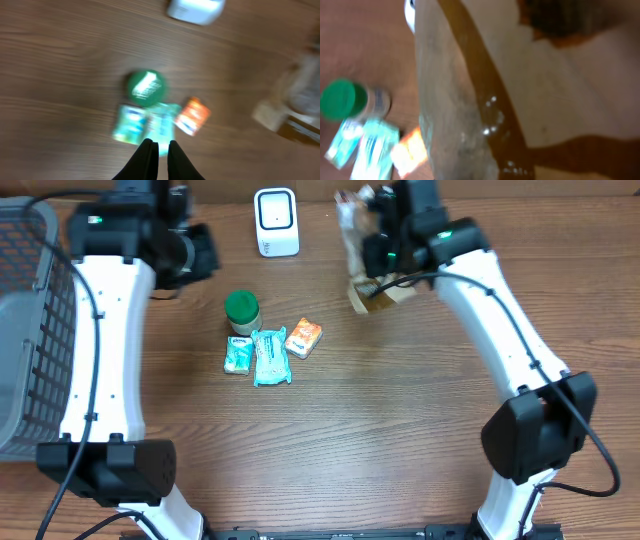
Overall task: Scan the item barcode
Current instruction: 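Lift the bread bag with the right gripper toward the white scanner, then hold the bread bag label in front of the scanner window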
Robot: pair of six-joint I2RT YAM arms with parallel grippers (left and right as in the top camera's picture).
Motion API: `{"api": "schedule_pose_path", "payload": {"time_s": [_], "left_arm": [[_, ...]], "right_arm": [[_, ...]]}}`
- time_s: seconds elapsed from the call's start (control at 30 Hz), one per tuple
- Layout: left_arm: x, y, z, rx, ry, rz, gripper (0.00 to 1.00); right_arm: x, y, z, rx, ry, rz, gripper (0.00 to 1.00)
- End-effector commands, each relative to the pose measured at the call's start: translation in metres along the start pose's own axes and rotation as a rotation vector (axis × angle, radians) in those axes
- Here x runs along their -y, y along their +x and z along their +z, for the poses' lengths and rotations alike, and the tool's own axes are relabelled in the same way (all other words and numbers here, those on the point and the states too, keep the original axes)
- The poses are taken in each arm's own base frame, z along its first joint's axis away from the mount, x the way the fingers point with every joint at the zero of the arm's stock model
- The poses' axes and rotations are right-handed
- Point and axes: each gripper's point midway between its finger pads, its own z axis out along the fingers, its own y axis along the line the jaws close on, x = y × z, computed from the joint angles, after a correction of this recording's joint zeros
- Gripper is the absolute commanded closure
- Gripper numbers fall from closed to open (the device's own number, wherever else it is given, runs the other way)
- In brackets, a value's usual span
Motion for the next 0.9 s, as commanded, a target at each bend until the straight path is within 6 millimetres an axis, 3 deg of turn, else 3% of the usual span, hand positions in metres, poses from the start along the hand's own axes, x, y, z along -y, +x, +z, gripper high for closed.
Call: {"api": "schedule_pose_path", "payload": {"time_s": [0.0, 0.17, 0.3, 0.37, 0.43, 0.5, 0.53, 0.63, 0.7, 0.87], "left_arm": [[-0.052, -0.016, -0.004, 0.041, -0.137, -0.050, 0.86], [-0.096, -0.024, -0.008, 0.059, -0.235, -0.122, 0.79], [-0.112, -0.023, -0.008, 0.046, -0.258, -0.154, 0.79], [-0.119, -0.022, -0.008, 0.038, -0.287, -0.161, 0.77], [-0.123, -0.020, -0.008, 0.034, -0.306, -0.162, 0.68], [-0.123, -0.020, -0.008, 0.033, -0.309, -0.162, 0.50], [-0.123, -0.020, -0.008, 0.033, -0.309, -0.163, 0.38], [-0.123, -0.020, -0.008, 0.033, -0.309, -0.162, 0.27], [-0.123, -0.020, -0.008, 0.032, -0.308, -0.161, 0.01], [-0.123, -0.020, -0.008, 0.033, -0.308, -0.161, 0.00]], "right_arm": [[0.001, -0.032, -0.006, 0.142, 0.247, -0.079, 0.96], [-0.014, -0.068, -0.005, 0.313, 0.323, -0.116, 0.96], [-0.054, -0.060, -0.008, 0.280, 0.112, -0.061, 0.96], [-0.080, -0.050, -0.026, 0.225, -0.065, 0.020, 0.96], [-0.102, -0.047, -0.056, 0.190, -0.256, 0.052, 0.96], [-0.126, -0.047, -0.103, 0.173, -0.517, 0.042, 0.96], [-0.135, -0.045, -0.136, 0.164, -0.682, 0.030, 0.96], [-0.136, -0.040, -0.185, 0.152, -0.895, 0.018, 0.96], [-0.131, -0.040, -0.209, 0.159, -0.988, 0.012, 0.96], [-0.117, -0.047, -0.232, 0.211, -1.002, 0.004, 0.96]]}}
